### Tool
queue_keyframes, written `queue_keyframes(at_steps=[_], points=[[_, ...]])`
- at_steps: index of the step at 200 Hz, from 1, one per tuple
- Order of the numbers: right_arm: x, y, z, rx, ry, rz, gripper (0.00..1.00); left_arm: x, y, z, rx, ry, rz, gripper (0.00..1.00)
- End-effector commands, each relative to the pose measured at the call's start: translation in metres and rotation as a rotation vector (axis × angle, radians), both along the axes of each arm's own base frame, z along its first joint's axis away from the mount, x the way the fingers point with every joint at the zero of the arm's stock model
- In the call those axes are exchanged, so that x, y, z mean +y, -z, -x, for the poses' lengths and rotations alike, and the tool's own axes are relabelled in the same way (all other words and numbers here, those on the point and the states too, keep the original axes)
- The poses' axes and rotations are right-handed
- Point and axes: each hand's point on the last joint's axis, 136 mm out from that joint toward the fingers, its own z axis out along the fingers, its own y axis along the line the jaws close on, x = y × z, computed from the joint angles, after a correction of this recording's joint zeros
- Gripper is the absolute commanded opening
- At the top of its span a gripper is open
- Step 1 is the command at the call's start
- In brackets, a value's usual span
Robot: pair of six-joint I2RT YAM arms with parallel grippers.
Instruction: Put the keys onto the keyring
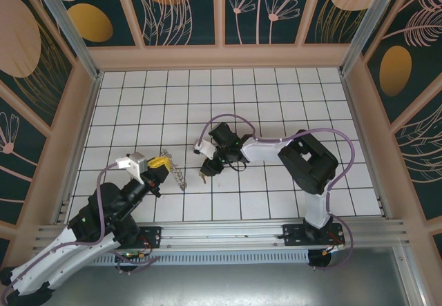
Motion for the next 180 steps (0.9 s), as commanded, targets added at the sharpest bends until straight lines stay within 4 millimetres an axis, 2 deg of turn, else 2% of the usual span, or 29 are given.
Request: queue_keyframes(at_steps=[1,70,100,180], points=[[0.0042,0.0033,0.0039,0.013,-0.028,0.017,0.32,0.0011,-0.0181,0.0022,-0.039,0.007,0.034,0.0],[0.0043,0.0076,0.0093,0.038,-0.047,0.013,0.25,0.0037,-0.0208,0.0013,-0.045,-0.007,0.022,0.0],[0.004,0.0088,0.0089,0.04,-0.046,0.016,0.16,0.0047,-0.0207,0.0007,-0.045,-0.013,0.019,0.0],[0.0028,0.0051,0.0124,0.043,-0.056,0.009,0.05,0.0063,-0.021,0.0,-0.044,-0.023,0.013,0.0]])
